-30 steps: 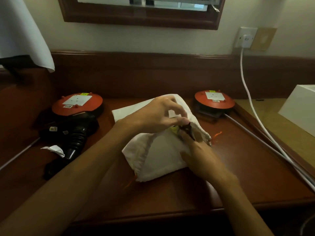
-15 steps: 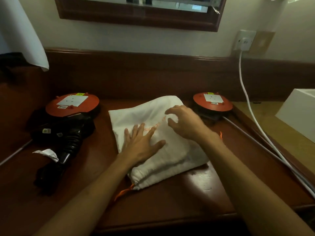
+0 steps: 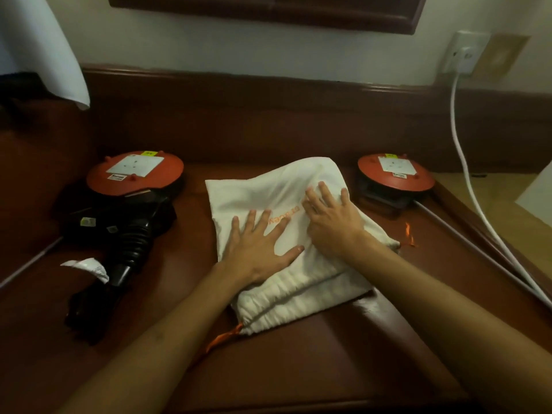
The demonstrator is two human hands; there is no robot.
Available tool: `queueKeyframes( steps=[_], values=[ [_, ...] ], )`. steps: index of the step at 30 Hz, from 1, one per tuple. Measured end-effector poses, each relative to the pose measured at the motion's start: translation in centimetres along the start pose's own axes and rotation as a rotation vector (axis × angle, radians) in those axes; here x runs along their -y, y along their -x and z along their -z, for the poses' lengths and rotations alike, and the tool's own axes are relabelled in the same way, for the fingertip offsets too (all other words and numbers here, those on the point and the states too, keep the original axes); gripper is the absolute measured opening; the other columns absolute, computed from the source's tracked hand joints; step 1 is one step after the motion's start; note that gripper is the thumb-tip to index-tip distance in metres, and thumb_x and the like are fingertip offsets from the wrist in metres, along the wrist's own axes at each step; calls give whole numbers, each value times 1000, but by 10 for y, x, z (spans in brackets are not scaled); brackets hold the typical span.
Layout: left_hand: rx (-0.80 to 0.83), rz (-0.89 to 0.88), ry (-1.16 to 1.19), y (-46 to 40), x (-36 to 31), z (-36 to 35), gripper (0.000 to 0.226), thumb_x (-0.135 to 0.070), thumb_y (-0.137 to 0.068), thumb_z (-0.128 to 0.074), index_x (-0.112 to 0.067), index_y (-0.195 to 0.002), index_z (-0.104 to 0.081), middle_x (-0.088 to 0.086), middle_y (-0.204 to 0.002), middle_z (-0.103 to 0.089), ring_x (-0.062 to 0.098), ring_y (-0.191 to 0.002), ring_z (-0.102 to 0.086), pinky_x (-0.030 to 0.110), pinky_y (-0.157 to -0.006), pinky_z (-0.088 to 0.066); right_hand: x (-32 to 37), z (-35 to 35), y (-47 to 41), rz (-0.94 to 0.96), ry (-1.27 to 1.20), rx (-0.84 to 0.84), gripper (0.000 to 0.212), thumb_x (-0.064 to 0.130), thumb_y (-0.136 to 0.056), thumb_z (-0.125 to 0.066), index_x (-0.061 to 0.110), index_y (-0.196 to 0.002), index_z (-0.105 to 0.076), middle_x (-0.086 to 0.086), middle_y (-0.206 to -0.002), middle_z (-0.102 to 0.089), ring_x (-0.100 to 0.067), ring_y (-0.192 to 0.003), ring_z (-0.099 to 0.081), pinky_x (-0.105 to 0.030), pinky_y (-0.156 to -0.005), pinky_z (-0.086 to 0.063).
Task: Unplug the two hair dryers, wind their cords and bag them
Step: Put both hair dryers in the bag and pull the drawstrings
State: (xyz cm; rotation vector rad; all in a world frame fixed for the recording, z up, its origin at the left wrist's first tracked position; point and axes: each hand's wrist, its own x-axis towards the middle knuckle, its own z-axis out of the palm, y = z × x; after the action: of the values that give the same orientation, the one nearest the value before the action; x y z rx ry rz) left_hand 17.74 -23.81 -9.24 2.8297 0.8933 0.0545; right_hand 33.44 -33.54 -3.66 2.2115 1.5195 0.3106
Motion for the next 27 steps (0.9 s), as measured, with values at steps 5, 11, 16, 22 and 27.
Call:
queueKeyframes(
  steps=[5,11,16,22,27],
  values=[
    [-27,-24,-13,-2,2,0,81,-84,-90,-12,-47,-161,2,-3,-173,10,25,-158,15,62,-123,10,5,6,-13,-31,79,73,72,49,-104,-26,12,-160,0,-12,-169,9,-40,-153,15,-66,-119,-5],
    [8,9,34,-4,7,8,87,-92,-84,-15,-51,-160,-3,-4,-173,8,23,-158,16,61,-122,13,0,-7,0,14,-27,-70,67,43,-104,-19,10,-160,-1,-10,-169,8,-38,-153,14,-69,-118,-8],
    [-49,-15,141,0,16,20,79,-83,-89,-35,-43,-157,-31,-2,-172,-16,22,-159,-7,57,-126,-2,4,-8,2,-22,-136,-100,61,35,-103,-26,14,-159,-17,-8,-169,-1,-35,-155,11,-71,-117,-3],
    [-495,184,217,53,47,68,44,-52,-95,-62,-28,-132,-65,0,-149,-54,21,-140,-41,42,-116,-28,48,-2,44,-31,-358,-650,29,30,-94,-56,14,-112,-72,-8,-130,-67,-30,-133,-51,-61,-117,-20],
    [-405,673,-106,108,71,81,69,-50,-90,-68,-22,-148,-44,18,-161,-31,41,-149,-24,61,-120,-18,62,-4,49,5,-484,-875,18,21,-88,-57,9,-84,-71,-8,-91,-71,-32,-98,-61,-45,-88,-41]
  ],
)
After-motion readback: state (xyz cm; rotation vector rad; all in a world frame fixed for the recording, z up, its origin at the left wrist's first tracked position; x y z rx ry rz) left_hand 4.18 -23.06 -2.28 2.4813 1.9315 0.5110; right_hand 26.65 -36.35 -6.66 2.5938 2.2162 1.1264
